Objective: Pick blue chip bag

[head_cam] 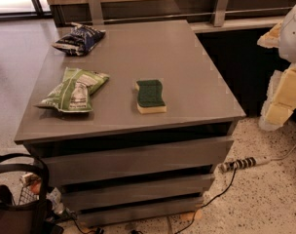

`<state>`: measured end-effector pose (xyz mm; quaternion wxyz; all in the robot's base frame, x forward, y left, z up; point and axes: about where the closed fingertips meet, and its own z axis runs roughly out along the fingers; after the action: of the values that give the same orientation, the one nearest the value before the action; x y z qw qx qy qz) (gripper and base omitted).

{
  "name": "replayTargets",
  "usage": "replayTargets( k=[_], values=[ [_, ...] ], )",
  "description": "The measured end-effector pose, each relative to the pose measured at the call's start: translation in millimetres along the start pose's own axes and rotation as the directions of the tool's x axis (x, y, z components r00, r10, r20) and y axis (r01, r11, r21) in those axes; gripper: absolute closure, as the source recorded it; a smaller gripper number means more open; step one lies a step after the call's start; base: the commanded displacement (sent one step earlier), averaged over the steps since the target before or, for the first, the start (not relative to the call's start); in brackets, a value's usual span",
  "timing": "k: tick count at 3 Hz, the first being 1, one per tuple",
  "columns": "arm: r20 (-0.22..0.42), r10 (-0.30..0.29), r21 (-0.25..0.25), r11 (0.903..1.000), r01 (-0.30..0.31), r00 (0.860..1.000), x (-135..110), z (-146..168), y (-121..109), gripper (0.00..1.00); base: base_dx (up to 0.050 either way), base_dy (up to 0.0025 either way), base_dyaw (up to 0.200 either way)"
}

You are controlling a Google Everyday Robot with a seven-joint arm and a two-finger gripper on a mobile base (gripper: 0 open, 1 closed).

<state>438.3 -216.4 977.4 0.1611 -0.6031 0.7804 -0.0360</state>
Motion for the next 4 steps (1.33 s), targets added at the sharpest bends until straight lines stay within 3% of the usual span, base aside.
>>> replayTargets(
  k=[1, 2, 4],
  values=[
    [0.000, 0.000, 0.001, 1.0000, 0.000, 1.000, -0.1, -0.1, 0.0, 0.00, 0.049, -0.00003, 0.000],
    [0.000, 0.000, 0.001, 1.0000, 0.000, 1.000, -0.1, -0.2, -0.1, 0.00, 0.043, 0.00204, 0.094],
    [0.019, -0.014, 0.024, 0.9996, 0.013, 1.000, -6.4, -4.9, -11.7, 0.00, 0.000, 0.00000, 0.000]
  ],
)
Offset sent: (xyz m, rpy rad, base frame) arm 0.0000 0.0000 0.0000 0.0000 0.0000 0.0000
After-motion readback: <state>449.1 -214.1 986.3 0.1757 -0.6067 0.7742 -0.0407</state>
